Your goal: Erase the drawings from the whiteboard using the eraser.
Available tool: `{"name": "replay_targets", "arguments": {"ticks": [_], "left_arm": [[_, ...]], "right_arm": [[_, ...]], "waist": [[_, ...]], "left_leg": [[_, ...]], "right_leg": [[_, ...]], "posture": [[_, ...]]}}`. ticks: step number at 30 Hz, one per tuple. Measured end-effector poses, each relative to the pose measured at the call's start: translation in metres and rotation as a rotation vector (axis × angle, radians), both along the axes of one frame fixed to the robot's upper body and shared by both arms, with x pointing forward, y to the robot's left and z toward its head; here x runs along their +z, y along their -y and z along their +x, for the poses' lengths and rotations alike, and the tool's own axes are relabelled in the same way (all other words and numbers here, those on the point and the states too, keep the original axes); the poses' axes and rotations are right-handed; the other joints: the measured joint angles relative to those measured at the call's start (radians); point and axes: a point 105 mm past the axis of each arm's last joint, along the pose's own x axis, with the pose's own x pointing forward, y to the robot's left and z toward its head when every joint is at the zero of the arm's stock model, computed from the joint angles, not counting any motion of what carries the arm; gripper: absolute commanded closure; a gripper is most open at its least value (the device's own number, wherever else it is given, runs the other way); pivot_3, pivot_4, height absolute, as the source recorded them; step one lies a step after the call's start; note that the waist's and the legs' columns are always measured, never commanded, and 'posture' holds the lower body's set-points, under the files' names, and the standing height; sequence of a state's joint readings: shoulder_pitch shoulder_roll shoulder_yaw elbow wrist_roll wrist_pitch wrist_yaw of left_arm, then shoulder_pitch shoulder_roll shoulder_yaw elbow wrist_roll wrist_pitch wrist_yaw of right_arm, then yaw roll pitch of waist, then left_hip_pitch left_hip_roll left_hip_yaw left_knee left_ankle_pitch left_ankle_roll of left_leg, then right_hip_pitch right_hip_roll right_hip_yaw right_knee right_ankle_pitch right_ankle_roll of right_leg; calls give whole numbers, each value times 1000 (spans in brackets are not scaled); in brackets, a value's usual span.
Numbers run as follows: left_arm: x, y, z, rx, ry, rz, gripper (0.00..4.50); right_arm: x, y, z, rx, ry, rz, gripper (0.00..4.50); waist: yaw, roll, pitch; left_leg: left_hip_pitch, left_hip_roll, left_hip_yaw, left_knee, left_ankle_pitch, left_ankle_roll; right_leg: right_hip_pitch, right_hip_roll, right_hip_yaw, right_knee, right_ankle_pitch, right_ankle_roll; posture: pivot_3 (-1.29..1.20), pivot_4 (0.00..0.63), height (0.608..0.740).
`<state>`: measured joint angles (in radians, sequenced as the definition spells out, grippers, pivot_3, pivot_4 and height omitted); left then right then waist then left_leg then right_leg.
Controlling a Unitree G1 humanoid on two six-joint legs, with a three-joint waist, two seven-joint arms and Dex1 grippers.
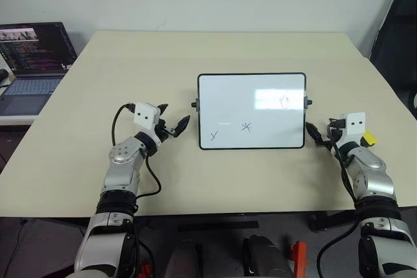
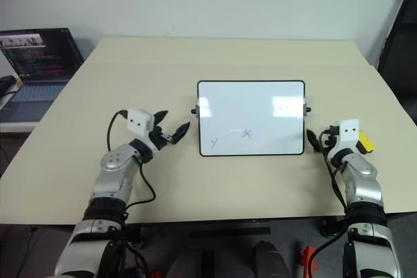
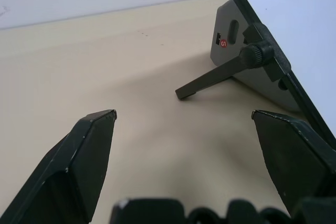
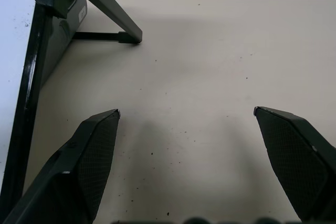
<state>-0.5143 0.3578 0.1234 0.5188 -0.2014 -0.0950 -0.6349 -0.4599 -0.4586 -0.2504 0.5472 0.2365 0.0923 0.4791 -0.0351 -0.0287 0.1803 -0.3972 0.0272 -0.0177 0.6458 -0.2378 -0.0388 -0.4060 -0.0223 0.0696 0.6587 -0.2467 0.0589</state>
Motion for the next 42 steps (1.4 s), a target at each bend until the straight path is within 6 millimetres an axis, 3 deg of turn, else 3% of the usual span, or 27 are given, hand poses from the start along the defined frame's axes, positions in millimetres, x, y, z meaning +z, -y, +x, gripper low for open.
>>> {"name": "replay_targets", "arguments": {"ticks": [7, 11, 13, 16, 18, 23, 26, 29, 35, 42], "left_arm": [[2, 0, -1, -11, 3, -11, 0], [26, -8, -25, -179, -38, -43, 0], [54, -6, -48, -331, -74, -85, 0], [99, 21, -69, -525, -14, -128, 0], [108, 59, -79, -673, -7, -108, 0], [80, 127, -91, -875, -119, -142, 0], [75, 146, -94, -908, -120, -145, 0], [68, 151, -97, -913, -137, -176, 0], [68, 153, -99, -918, -131, -179, 0], [70, 151, -100, -913, -120, -160, 0]], "right_arm": [[1, -1, 1, 5, 0, 3, 25], [18, -5, 5, 45, 30, 0, 25], [32, 9, 1, 33, 43, -18, 25], [52, 30, -6, 0, 73, -14, 25], [60, 48, -13, -34, 72, 13, 25], [47, 84, -29, -74, -45, -4, 25], [37, 97, -35, -79, -107, 4, 25], [27, 110, -37, -102, -166, 39, 25], [35, 111, -26, -68, -186, 28, 25], [17, 109, -25, -46, -276, 20, 25]], "waist": [[0, 0, 0], [-18, 0, 0], [-21, 1, 1], [-2, 1, 1], [11, 0, 0], [3, 1, 0], [-18, 1, -1], [-35, 2, 0], [-43, 2, 0], [-42, 2, 0]], "left_leg": [[0, 0, 0, 0, 0, 0], [-1, 1, -1, -1, 0, 0], [-2, 1, -2, -1, 0, 0], [-2, 0, -4, 0, 0, 0], [-1, -1, -4, 1, 0, 0], [-1, -1, -3, 1, 0, 0], [2, 0, -1, -1, 0, 0], [3, 0, 0, -1, 0, 1], [3, 0, 1, 0, 0, 0], [2, 0, 0, 0, 0, 0]], "right_leg": [[0, 0, 0, 0, 0, 0], [-2, 0, 0, 1, -1, -1], [-2, 0, -1, 1, -1, -2], [0, -1, -4, 0, -2, -2], [3, -1, -4, -1, -1, -1], [1, 0, -2, -1, -1, -1], [1, 2, 1, 0, -2, -2], [1, 2, 3, 1, -2, -3], [2, 2, 3, 0, -2, -2], [2, 2, 3, -1, -2, -2]], "posture": [[0, 150, 740], [0, 150, 740], [0, 150, 740], [0, 150, 740], [0, 150, 740], [0, 150, 740], [0, 150, 740], [0, 150, 740], [0, 150, 740], [0, 150, 740]]}}
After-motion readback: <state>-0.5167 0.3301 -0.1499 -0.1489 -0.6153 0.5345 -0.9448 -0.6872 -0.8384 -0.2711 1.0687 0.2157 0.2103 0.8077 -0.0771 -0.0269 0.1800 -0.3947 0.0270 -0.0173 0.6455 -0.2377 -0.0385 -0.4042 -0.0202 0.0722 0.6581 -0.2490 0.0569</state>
